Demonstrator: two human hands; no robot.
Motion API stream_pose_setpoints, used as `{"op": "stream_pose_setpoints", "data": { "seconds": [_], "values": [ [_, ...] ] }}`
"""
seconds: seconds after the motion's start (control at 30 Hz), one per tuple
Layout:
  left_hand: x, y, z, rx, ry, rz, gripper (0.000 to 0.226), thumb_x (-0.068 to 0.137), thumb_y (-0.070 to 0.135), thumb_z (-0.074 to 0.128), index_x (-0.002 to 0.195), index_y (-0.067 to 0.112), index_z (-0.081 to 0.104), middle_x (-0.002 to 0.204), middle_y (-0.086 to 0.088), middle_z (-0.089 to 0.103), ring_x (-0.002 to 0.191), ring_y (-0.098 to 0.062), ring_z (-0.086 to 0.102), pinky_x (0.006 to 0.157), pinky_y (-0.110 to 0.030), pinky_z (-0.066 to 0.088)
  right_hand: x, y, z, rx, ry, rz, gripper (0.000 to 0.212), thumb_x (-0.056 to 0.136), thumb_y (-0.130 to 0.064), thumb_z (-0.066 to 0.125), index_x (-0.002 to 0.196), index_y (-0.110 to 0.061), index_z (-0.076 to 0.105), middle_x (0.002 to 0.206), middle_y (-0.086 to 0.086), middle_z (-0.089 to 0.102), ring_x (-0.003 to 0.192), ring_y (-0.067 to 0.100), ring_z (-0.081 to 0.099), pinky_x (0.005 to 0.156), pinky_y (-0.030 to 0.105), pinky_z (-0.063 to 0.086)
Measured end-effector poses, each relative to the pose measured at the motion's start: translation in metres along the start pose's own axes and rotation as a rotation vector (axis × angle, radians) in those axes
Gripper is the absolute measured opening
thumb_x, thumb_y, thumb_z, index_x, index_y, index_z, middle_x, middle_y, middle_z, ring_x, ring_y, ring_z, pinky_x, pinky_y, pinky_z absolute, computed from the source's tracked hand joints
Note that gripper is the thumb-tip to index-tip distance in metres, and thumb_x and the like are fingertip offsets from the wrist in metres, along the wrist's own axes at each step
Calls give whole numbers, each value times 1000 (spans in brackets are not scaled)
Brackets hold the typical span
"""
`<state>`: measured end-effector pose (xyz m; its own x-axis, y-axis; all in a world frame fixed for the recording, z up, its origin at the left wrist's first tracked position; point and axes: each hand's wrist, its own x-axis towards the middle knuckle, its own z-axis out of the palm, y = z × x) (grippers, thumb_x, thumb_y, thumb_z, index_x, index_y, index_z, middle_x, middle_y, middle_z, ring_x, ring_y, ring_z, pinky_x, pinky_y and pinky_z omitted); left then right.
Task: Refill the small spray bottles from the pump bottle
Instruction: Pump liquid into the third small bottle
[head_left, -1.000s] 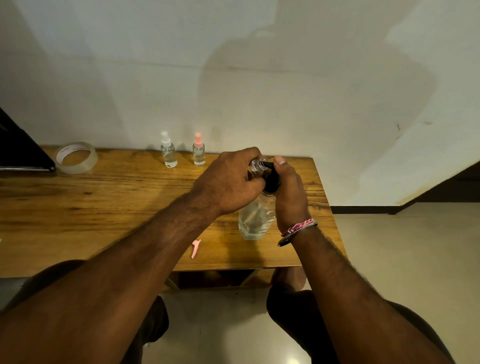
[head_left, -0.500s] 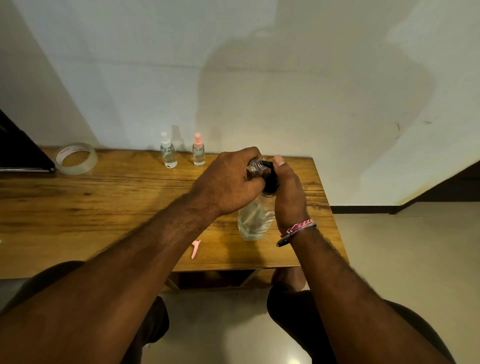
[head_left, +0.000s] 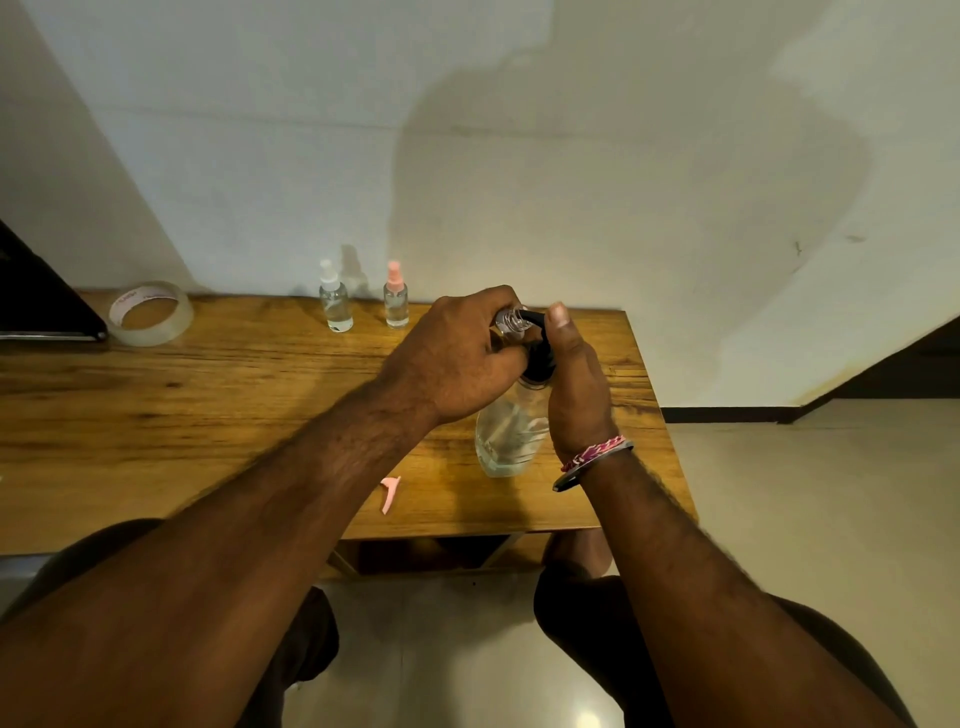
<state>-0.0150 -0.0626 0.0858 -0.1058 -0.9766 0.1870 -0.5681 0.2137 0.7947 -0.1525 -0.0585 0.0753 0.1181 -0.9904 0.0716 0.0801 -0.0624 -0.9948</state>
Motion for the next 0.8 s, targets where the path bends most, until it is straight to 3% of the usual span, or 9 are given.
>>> {"op": "stream_pose_setpoints", "data": {
  "seconds": [0.27,0.4,0.5,0.63,0.8],
  "values": [
    [1,-2,2,-2,-11,7,17,86,18,72,88,31,60,74,7,67,66,-14,64,58,-30,49,3,1,-2,-9,25,61,41,97,-46,43,92,-29,80,97,2,79,100,16,73,82,26,54],
    [1,-3,2,24,-18,7,18,85,17,71,88,31,60,74,8,67,69,-16,65,60,-35,53,2,1,-4,-28,43,69,39,97,-39,47,79,-29,79,80,-10,77,82,-2,70,70,14,52],
    [0,-3,2,24,-22,2,26,84,15,72,86,36,57,75,9,67,69,-14,65,60,-32,50,3,5,-7,0,44,69,48,107,-22,46,69,-27,75,69,-17,73,70,-10,65,65,11,51],
    [-1,-3,1,29,-26,-9,30,84,13,73,85,38,55,77,10,67,71,-13,65,61,-29,48,5,6,-8,4,59,67,49,107,-16,45,66,-25,71,65,-16,71,66,-8,64,63,11,50],
    [-1,-5,1,27,-20,-7,20,84,15,72,93,30,62,78,7,69,71,-16,67,62,-37,57,4,4,-8,14,60,45,55,106,-16,48,56,-25,68,61,-20,69,62,-10,62,62,9,49]
  ]
}}
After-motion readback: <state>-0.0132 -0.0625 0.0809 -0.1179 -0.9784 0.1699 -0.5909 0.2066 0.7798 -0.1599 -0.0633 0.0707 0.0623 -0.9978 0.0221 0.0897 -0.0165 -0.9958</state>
